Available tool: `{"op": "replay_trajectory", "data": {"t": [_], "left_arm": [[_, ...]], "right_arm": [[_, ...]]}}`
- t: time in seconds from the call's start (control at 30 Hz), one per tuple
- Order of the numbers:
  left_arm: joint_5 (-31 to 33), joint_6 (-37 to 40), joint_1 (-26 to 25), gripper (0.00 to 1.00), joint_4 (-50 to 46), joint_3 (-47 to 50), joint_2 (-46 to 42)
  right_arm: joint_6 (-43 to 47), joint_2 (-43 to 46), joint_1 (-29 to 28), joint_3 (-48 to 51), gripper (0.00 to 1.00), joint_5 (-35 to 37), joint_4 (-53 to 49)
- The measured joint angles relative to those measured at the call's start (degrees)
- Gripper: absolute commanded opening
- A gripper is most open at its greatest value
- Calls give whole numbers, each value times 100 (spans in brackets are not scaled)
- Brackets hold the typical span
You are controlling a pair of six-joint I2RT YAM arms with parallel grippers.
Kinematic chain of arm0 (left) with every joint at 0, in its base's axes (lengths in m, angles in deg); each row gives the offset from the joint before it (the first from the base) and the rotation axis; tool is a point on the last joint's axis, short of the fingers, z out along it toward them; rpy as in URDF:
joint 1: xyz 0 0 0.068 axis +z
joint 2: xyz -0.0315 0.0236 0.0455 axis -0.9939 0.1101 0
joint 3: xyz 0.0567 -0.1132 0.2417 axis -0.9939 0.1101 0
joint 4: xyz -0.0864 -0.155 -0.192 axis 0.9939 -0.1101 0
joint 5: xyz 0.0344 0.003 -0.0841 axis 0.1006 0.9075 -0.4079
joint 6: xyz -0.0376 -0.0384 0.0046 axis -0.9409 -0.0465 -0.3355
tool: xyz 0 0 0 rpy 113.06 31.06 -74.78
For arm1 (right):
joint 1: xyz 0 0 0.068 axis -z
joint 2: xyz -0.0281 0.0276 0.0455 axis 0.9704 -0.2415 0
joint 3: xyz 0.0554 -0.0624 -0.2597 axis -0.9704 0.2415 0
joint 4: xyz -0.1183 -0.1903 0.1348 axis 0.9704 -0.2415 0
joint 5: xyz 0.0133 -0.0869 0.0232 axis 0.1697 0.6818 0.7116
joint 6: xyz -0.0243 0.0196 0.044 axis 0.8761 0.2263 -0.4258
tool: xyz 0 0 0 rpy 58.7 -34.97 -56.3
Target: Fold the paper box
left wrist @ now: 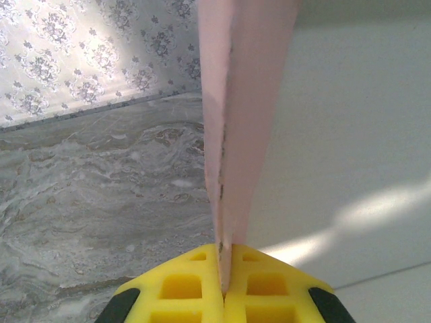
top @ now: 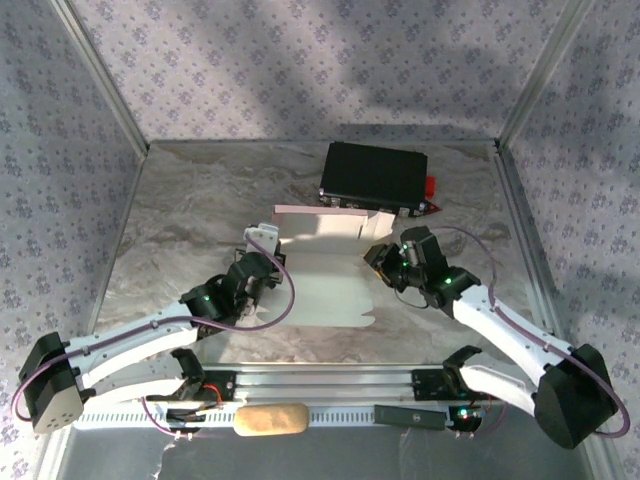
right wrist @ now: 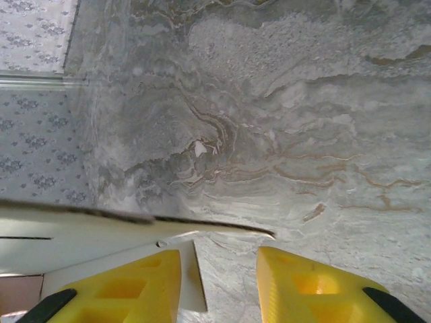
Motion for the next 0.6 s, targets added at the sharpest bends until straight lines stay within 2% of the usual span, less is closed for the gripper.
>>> {"op": "replay_trajectory", "data": {"t": [0.3,0.6], "left_arm": [[0,20,7,0,-2,0,144],[0,42,11,0,0,0,214]], "right_arm": [[44,-63,-76,-114,21,-13,72],[109,-168,-234,-313,19,24,-92]]}}
